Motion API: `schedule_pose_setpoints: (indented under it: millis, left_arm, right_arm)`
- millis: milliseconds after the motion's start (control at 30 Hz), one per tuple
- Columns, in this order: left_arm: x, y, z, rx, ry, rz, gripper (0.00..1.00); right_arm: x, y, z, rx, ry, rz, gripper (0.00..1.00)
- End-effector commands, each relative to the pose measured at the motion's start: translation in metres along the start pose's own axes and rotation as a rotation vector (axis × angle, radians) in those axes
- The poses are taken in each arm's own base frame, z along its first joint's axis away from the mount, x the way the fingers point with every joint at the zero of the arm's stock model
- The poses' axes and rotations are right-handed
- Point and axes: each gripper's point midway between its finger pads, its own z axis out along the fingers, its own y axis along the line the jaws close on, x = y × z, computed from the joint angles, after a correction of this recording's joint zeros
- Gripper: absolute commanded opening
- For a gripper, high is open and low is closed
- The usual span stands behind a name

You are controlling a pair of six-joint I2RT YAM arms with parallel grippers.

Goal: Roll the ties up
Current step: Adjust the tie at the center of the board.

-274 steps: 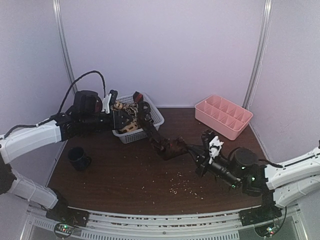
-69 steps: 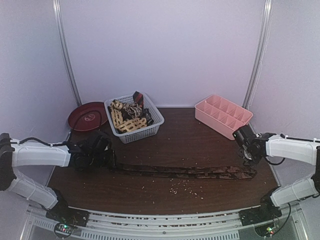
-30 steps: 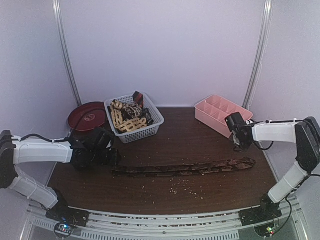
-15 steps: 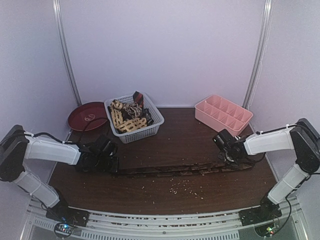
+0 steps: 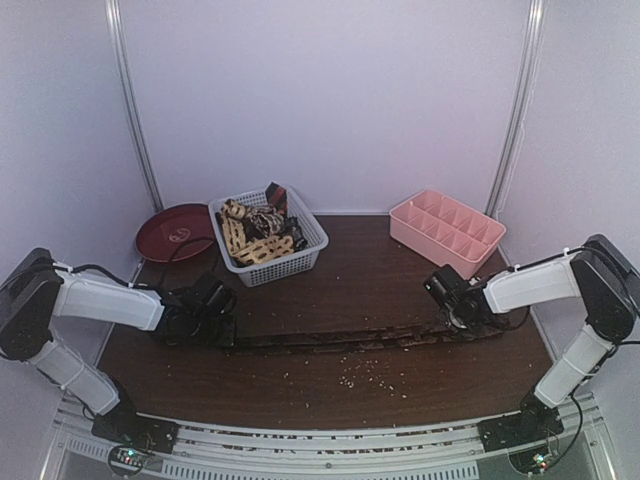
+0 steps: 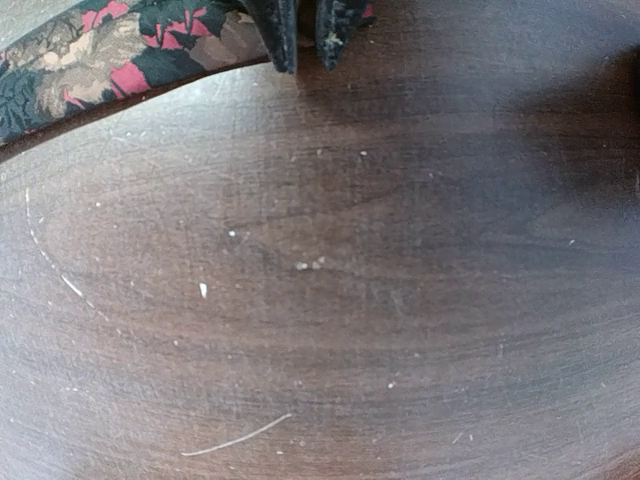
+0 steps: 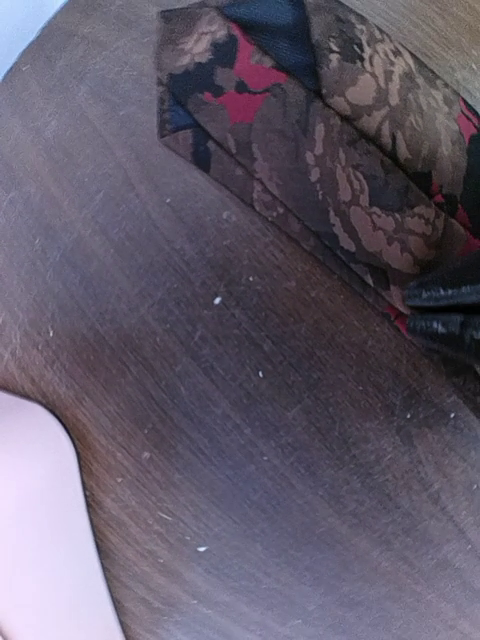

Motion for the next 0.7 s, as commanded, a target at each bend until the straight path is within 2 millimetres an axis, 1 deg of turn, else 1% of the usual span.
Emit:
schedule_pose_setpoints:
  millis: [0,200,300,367,500,633,667]
  left_arm:
    - [-0.002,0.008,-0.001,-0.036,-0.016,-0.009,0.11]
    - [-0.002,0.008,0.000,-0.037,-0.014,-0.011,0.11]
    - [-0.001,0.008,0.000,-0.038,-0.014,-0.012,0.12]
    - [-0.002,0.009,0.000,-0.038,-0.016,-0.014,0.12]
    - [-0.002,0.010,-0.001,-0.046,-0.018,-0.016,0.12]
    - [-0.005,0.009,-0.003,-0.048,-0.023,-0.019,0.12]
    - [-0.007,0.009,-0.005,-0.048,-0.025,-0.021,0.13]
  right_arm:
    - [-0.004,-0.013,-0.007,0.030,0.000,-0.009,0.00]
    - [-0.012,-0.015,-0.020,0.018,-0.007,-0.015,0.00]
    - [-0.012,-0.018,-0.023,0.009,0.000,-0.018,0.00]
    - [-0.008,-0.021,-0.022,0.003,0.010,-0.019,0.00]
    - [0.001,-0.032,-0.011,0.030,0.010,-0.031,0.00]
    - [-0.001,-0.033,-0.003,0.061,-0.003,-0.047,0.00]
    - [-0.003,-0.034,-0.003,0.070,-0.005,-0.055,0.02]
